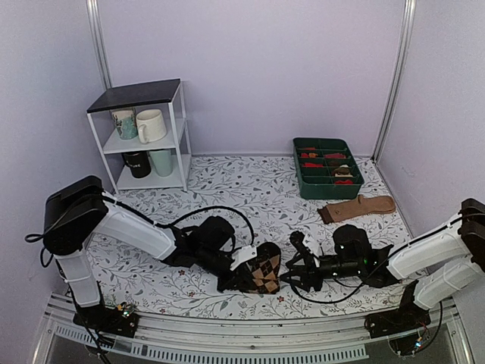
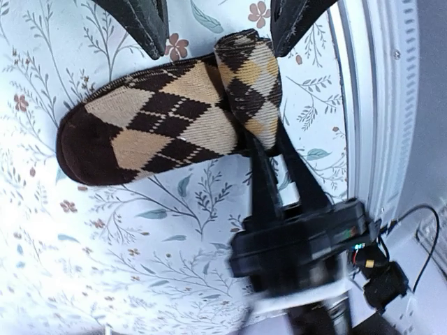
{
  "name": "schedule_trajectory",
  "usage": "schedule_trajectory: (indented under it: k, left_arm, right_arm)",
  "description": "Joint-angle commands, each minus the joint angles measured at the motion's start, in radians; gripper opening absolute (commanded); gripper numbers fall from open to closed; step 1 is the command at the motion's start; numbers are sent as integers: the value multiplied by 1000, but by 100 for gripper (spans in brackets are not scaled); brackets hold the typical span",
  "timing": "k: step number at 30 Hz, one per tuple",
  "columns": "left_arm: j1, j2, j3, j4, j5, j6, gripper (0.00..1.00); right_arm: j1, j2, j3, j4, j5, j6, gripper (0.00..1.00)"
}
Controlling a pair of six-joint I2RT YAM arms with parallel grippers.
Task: Roll the socks
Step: Roll a pair of socks at the center of the board.
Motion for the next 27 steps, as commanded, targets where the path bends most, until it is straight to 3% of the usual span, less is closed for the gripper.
schedule_trajectory:
  k: [1,7,21,24,27]
  left_arm:
    - [34,84,-14,-200,108,-103,0]
    - [72,115,-8,-231,169,-148,0]
    - [83,168,-8,-225,183,-155,0]
    - [84,168,-9,-220,183,-154,0]
    - [84,162,-8,-212,175,-150,2]
  right_arm:
    - [89,23,-14,132,136,-155,49]
    - [200,142,43,146,211,-235,50]
    - [213,283,132,84,237,-253,49]
    - [213,304,133,77,241,-218,43]
    - [212,322,144,58,238,-194,28]
